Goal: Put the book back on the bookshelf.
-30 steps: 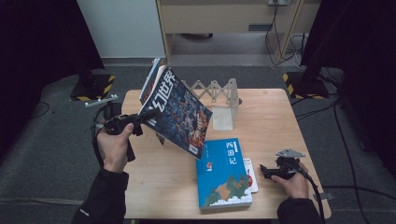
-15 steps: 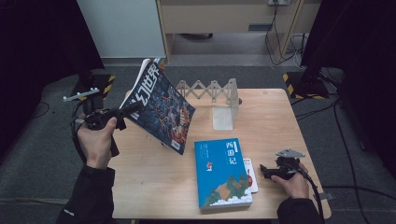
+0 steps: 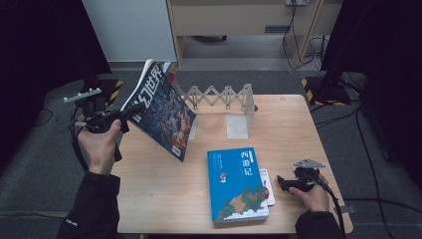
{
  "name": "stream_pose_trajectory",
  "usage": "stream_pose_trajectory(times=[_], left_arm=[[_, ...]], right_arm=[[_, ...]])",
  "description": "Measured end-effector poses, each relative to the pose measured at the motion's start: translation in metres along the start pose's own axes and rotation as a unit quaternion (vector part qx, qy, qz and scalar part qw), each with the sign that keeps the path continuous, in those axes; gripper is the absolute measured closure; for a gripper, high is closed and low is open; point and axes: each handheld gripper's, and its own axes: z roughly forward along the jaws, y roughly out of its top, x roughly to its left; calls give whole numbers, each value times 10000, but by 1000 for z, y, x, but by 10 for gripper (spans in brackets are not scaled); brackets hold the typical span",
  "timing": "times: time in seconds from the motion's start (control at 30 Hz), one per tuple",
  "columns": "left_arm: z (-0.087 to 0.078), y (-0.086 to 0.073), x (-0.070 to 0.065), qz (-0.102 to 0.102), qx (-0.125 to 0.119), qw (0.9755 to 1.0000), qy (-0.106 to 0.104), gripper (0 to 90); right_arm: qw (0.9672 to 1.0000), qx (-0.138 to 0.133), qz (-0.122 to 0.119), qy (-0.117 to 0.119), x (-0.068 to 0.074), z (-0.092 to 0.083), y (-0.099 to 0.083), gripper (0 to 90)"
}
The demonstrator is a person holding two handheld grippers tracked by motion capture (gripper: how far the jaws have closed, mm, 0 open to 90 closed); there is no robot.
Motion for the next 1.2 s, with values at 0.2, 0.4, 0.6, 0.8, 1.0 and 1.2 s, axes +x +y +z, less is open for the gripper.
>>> stream_pose_trajectory(times=[0.2, 0.4, 0.6, 0.8, 1.0, 1.2], left_arm=[[14, 4, -3, 147, 10, 9996, 230, 821], [29, 8, -8, 222, 41, 9991, 366, 821], [44, 12, -9, 304, 37, 9982, 517, 821], [58, 15, -11, 461, 21, 9956, 813, 821], [70, 17, -12, 639, 56, 9920, 1084, 821], [70, 18, -12, 658, 134, 9920, 1068, 821]], right_arm=[[10000, 1, 1, 7, 0, 0, 0, 19], [10000, -3, -7, 1, 0, 0, 0, 19], [10000, -3, -8, 2, 0, 0, 0, 19], [10000, -3, -8, 1, 0, 0, 0, 19], [10000, -2, -9, 1, 0, 0, 0, 18], [10000, 3, -13, 13, 0, 0, 0, 18]])
